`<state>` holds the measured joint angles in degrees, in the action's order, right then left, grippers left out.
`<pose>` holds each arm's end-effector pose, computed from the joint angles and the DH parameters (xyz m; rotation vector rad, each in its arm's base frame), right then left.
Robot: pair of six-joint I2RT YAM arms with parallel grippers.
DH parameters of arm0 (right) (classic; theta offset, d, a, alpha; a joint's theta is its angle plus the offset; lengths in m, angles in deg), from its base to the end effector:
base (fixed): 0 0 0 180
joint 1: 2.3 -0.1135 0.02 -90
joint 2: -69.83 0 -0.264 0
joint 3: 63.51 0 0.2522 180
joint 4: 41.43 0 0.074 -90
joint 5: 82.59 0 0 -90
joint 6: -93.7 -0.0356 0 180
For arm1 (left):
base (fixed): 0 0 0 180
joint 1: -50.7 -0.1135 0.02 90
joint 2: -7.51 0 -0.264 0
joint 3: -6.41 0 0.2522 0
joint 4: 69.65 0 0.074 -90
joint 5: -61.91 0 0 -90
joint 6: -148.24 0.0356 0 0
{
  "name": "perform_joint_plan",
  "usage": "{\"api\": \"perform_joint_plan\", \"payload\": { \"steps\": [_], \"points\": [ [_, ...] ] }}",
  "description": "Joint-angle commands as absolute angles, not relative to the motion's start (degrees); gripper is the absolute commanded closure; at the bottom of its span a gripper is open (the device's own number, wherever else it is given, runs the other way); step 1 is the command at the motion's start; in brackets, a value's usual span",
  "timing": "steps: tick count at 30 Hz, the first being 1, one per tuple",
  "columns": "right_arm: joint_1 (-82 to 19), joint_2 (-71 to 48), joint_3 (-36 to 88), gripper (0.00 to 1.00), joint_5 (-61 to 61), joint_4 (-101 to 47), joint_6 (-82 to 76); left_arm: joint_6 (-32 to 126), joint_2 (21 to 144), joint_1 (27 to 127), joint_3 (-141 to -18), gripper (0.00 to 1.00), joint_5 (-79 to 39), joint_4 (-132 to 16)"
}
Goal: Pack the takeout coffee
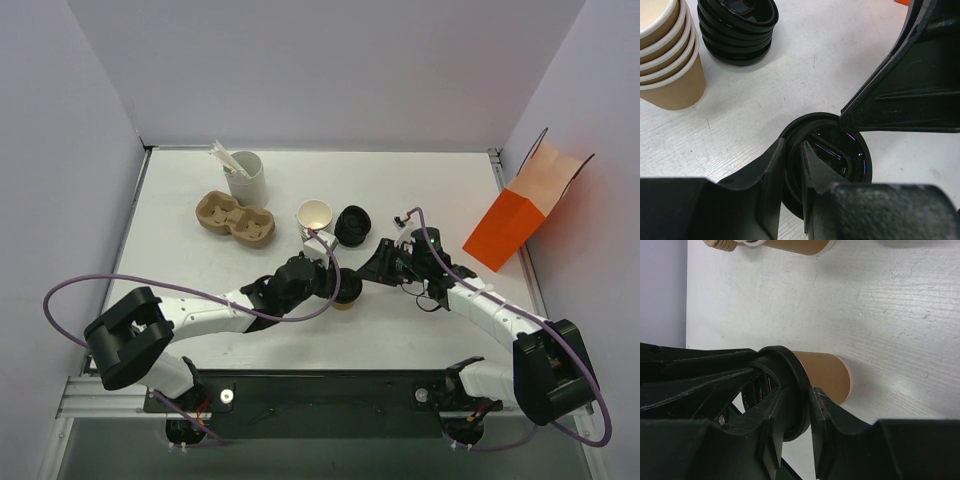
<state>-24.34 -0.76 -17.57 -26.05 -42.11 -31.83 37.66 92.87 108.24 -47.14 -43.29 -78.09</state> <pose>0.2301 0.1143 0.2152 -0.1598 2.1225 1.2040 0.1756 -0.2586 0.2007 0.4699 1.9621 -0.6242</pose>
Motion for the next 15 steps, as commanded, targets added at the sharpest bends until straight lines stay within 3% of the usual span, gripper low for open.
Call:
{"api": "perform_joint_plan", "payload": {
  "steps": [1,15],
  "points": [
    [-24.1,-1.3,-21.2,0.77,-20.5,-39.6,-30.6,37.9,98.4,108.7,-42.6,0.73,-39.1,-62.1],
    [-23.9,-0.2,-27.7,0.79,-19.2,-41.9,-30.8,34.9,98.8,108.8,-40.2,0.73,-38.9,-64.1]
  ]
}}
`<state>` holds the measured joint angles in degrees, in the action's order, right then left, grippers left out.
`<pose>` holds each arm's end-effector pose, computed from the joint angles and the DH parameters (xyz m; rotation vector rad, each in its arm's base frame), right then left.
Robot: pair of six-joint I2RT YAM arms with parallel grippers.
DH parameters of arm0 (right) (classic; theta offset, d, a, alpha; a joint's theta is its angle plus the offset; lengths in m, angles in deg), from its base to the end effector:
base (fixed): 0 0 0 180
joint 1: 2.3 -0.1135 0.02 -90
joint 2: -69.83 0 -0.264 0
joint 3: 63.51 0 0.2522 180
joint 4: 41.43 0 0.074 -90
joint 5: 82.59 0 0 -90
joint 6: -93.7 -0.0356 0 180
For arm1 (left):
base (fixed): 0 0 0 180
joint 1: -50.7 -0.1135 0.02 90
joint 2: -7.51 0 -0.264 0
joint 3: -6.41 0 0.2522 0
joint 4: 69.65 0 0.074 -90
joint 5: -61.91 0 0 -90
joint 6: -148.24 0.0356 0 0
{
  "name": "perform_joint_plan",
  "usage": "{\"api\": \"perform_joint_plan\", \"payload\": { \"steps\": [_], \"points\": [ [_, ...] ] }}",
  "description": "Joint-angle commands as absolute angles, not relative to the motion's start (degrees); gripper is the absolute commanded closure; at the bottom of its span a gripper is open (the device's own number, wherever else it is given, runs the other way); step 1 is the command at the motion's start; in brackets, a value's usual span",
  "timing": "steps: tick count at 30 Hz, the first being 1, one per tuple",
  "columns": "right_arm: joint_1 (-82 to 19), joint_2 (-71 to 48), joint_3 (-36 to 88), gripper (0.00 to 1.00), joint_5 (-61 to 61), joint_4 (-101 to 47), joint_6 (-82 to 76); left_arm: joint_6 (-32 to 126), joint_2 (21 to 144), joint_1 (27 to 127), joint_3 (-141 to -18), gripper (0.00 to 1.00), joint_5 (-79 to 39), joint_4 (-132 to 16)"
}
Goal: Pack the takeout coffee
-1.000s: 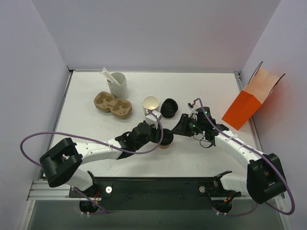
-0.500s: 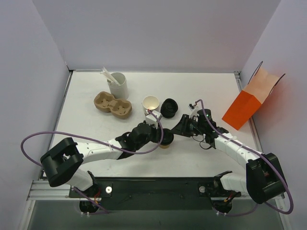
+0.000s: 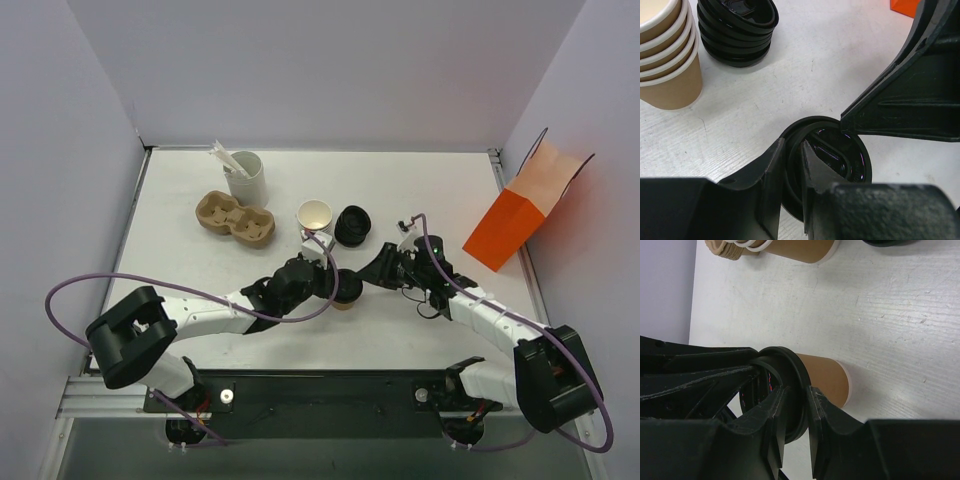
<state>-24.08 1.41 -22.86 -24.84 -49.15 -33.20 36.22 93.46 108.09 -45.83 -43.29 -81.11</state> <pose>0.2194 0.1081 0.2058 -0.1393 2.0572 1.2021 0.1757 -0.2573 0.1958 0.4357 1.9544 -0.6506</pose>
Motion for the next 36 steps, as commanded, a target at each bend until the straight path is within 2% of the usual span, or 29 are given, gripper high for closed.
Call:
{"api": "perform_joint_plan", "payload": {
  "steps": [1,6,10,15,20,28,36],
  "points": [
    [-23.9,-0.4,-28.4,0.79,-19.2,-42.2,-30.8,33.8,99.0,108.8,-39.5,0.74,-38.7,-64.6],
    [-23.8,-0.9,-28.1,0.79,-20.2,-42.7,-31.1,30.6,99.1,109.0,-37.1,0.74,-39.0,-66.3],
    [-23.2,2.4,-23.2,0.77,-21.2,-38.3,-30.8,28.7,94.6,109.0,-37.6,0.74,-39.5,-63.4],
    [-22.3,5.9,-14.5,0.68,-21.8,-31.2,-29.7,27.8,90.0,108.9,-42.9,0.70,-39.7,-56.5],
    [-22.0,6.4,-9.9,0.64,-22.7,-26.4,-27.8,28.4,86.9,108.5,-49.3,0.66,-37.8,-51.8],
    [-22.8,8.4,-10.1,0.66,-25.8,-24.4,-27.4,27.7,82.8,107.3,-53.6,0.58,-37.1,-49.0],
    [-30.9,8.5,-9.2,0.73,-23.9,-25.0,-28.6,26.7,77.9,103.5,-51.6,0.52,-34.1,-48.2]
  ]
}}
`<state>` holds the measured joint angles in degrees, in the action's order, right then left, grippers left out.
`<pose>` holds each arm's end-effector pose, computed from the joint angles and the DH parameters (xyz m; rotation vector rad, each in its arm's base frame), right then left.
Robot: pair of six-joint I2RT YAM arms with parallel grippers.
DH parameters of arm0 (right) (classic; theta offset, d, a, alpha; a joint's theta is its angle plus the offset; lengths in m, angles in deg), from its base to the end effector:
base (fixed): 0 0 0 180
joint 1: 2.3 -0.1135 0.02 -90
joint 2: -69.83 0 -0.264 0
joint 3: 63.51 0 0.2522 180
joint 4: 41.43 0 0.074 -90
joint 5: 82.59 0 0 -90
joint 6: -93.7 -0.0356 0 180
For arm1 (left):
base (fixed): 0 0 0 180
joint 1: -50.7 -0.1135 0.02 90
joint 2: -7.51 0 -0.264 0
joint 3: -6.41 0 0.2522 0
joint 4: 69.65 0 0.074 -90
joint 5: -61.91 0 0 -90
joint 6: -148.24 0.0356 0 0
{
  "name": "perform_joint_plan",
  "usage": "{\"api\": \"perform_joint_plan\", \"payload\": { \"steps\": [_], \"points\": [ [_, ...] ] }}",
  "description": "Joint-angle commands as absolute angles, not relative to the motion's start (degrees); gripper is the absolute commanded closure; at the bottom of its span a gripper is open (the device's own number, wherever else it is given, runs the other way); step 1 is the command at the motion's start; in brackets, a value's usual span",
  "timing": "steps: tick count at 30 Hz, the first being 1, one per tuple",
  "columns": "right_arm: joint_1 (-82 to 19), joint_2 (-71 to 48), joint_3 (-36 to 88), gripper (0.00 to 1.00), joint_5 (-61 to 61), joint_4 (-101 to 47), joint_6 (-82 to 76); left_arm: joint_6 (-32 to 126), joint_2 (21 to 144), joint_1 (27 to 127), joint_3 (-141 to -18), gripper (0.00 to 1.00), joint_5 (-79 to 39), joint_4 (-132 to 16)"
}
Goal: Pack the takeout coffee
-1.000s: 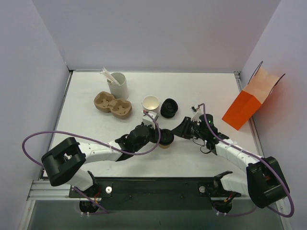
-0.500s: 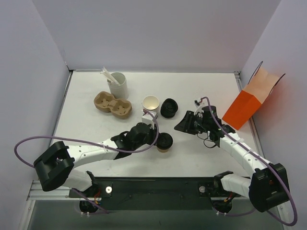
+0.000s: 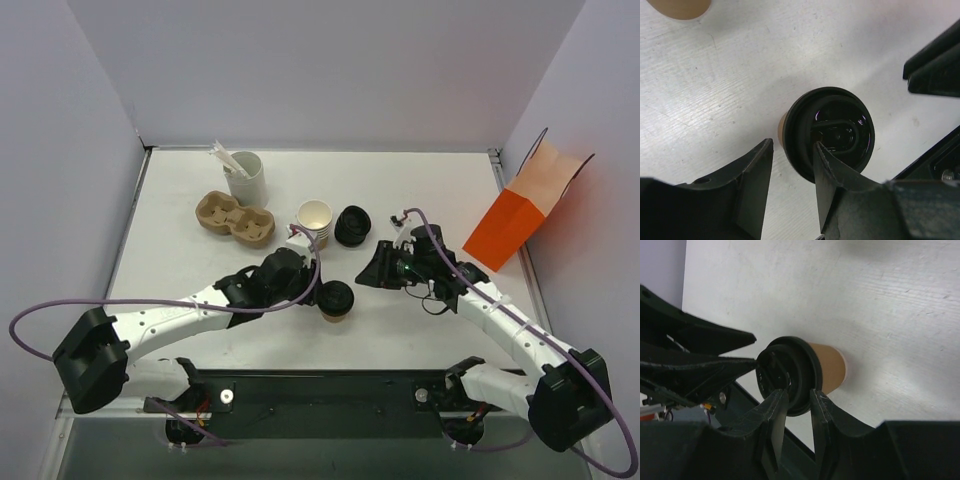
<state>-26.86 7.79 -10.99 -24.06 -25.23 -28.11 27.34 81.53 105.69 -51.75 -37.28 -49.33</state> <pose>0.2096 0.1162 0.2597 -0.2403 2.1379 1.1547 0.1642 -0.2244 0.2339 0.3833 2.2402 -0.6517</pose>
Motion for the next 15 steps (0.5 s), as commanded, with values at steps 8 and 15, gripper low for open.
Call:
{"api": "perform_joint_plan", "payload": {
  "steps": [8,15],
  "points": [
    [-35.3,2.8,-7.4,0.76,-23.5,-30.0,-30.4,25.3,73.4,99.7,-45.8,0.52,-28.9,-51.4],
    [-35.5,-1.4,-8.6,0.84,-26.3,-34.9,-32.3,22.0,75.9,98.3,-39.6,0.56,-23.4,-59.7]
  ]
}}
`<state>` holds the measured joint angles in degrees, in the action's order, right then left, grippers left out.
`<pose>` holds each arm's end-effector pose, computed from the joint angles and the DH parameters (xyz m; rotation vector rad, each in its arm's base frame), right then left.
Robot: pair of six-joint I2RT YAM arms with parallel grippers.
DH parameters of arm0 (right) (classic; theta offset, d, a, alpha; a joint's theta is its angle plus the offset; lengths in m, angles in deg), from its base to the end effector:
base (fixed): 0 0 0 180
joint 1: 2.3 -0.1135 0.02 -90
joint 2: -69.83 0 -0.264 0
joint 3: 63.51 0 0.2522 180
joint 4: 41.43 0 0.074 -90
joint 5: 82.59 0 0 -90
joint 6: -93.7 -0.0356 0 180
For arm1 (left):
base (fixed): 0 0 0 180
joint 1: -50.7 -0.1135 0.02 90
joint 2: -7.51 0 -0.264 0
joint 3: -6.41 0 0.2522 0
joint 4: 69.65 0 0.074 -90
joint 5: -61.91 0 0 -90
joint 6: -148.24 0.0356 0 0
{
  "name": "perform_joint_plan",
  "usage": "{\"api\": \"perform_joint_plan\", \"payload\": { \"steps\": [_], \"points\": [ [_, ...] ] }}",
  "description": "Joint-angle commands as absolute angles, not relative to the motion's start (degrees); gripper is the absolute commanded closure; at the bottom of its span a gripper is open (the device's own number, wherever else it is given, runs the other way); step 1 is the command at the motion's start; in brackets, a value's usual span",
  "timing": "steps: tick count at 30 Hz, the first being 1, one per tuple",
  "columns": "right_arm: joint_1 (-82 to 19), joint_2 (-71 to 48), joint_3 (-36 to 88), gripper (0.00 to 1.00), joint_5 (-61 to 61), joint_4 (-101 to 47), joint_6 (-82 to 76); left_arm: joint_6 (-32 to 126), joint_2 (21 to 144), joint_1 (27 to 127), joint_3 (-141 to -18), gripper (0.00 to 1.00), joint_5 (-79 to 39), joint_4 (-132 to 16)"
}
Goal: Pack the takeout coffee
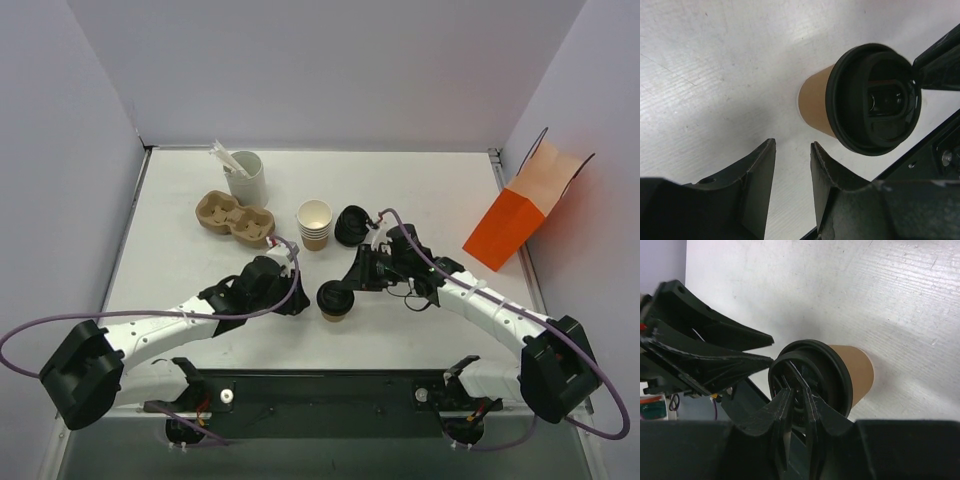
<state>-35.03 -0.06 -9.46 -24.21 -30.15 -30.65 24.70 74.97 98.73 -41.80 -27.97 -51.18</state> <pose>0.2126 0.1588 0.2450 -0.3481 2.1953 1.2567 0.1628 -0.1812 0.2071 0.2969 2.3257 -0.7535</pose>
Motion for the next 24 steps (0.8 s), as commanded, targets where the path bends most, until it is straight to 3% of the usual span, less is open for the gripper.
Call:
{"api": "perform_joint_plan", "payload": {
  "steps": [1,14,24],
  "points": [
    [-35.3,-2.1,-9.1,0.85,-26.3,-35.3,-32.5,21.8,76.0,98.3,-39.3,0.56,-23.3,-60.5],
    [-35.3,-2.9,-13.0,0.89,-22.9,-35.3,-32.2,18.9,71.2,98.0,-36.9,0.57,-26.1,-64.5],
    [-35.4,-3.0,-13.4,0.89,-22.4,-35.1,-32.0,18.1,74.9,97.6,-36.0,0.58,-24.9,-67.9]
  ]
}}
